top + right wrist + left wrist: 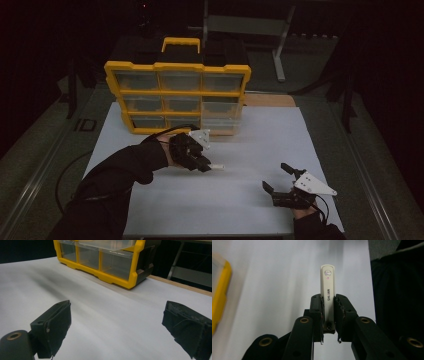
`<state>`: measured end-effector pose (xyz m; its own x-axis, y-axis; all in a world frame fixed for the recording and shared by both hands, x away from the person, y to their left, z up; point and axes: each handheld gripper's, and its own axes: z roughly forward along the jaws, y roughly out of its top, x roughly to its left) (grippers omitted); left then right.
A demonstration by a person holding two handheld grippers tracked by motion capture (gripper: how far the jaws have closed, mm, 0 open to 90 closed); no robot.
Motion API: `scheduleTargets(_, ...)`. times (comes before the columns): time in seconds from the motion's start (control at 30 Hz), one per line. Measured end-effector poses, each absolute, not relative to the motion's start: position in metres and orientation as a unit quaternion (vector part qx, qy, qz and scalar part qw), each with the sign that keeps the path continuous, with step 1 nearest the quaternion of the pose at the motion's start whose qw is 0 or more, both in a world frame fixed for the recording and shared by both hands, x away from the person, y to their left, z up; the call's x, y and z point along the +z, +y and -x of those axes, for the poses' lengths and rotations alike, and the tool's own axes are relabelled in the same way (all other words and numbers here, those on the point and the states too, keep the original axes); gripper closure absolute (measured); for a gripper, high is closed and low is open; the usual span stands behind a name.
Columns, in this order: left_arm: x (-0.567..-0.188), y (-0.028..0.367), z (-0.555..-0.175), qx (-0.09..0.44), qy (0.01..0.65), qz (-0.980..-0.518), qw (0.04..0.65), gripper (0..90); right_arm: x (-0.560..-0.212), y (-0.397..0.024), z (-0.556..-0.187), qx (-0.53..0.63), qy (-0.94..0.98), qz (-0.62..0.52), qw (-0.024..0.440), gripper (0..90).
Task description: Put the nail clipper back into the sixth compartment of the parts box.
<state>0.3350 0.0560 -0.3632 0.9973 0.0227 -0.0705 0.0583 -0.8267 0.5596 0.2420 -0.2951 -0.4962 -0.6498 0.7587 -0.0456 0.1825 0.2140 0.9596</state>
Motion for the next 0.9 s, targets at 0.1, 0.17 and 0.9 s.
scheduleTargets(0.1, -0.355, 0.055, -0.337, -0.021, 0.021, -0.956, 0.292, 78.2, -0.496, -0.295, -0.242, 0.538, 0.731, -0.322, 0.269, 8.7)
scheduleTargets(0.17, -0.349, 0.055, -0.338, -0.018, 0.019, -0.957, 0.289, 78.2, -0.496, -0.296, -0.242, 0.538, 0.732, -0.321, 0.269, 8.7)
scheduleTargets(0.9, -0.289, 0.051, -0.353, 0.030, 0.014, -0.948, 0.316, 78.2, -0.496, -0.295, -0.242, 0.540, 0.730, -0.322, 0.268, 8.7)
